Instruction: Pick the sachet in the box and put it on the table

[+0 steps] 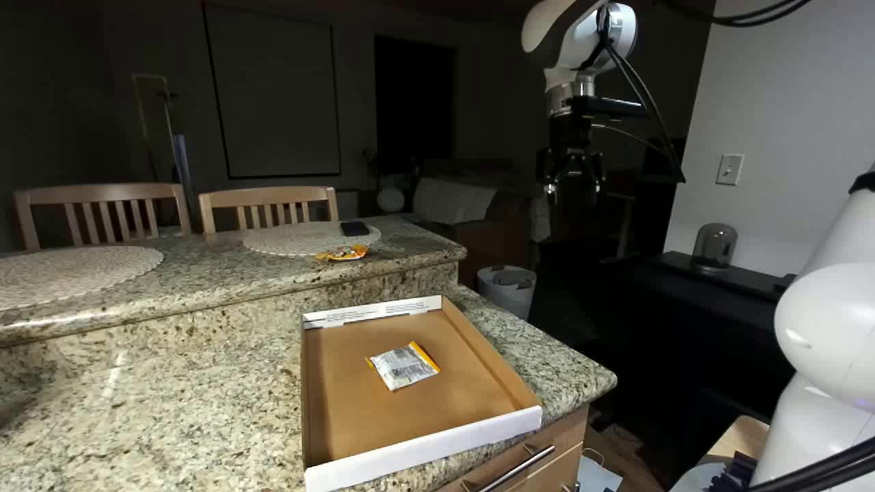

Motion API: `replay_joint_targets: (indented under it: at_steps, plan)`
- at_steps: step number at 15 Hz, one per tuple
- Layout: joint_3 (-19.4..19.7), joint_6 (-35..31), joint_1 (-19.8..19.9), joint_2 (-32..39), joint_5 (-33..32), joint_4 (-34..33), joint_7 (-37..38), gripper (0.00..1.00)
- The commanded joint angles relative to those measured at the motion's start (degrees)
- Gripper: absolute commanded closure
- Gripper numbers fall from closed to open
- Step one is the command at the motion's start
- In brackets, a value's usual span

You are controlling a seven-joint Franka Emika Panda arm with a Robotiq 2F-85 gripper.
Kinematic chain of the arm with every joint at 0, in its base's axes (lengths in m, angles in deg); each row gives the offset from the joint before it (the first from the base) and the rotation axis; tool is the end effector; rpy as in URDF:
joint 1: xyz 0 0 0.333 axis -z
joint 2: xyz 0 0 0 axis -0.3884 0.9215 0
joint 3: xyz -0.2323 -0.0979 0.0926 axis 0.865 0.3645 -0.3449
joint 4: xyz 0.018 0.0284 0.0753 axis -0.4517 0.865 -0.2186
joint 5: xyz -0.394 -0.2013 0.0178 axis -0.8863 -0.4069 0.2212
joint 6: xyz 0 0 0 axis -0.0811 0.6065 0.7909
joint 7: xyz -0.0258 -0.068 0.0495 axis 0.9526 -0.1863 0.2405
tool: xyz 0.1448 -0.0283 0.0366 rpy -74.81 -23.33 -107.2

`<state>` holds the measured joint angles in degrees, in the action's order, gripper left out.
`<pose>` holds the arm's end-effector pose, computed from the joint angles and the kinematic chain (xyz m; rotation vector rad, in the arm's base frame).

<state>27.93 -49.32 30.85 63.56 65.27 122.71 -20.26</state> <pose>0.4936 -0.2097 0.3749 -3.0291 0.3420 0.3986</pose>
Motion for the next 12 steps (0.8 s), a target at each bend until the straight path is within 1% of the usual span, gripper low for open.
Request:
replay_joint_targets:
  at_steps: [1,6,7,10,12]
  plan:
    - [-1.0,0.2,1.0,0.1,0.1,-0.2,-0.1,0.0]
    - [-1.0,0.2,1.0,0.1,0.1,-0.2,-0.1,0.0]
    - [-1.3,-0.6,0.7,-0.6,0.6,0.7,0.1,0.0]
    - [-3.0,-8.0,-0.4,-2.8,2.0,5.1,0.4,0.0]
    - [-4.5,-12.1,-1.2,-4.3,3.9,9.5,0.3,0.0]
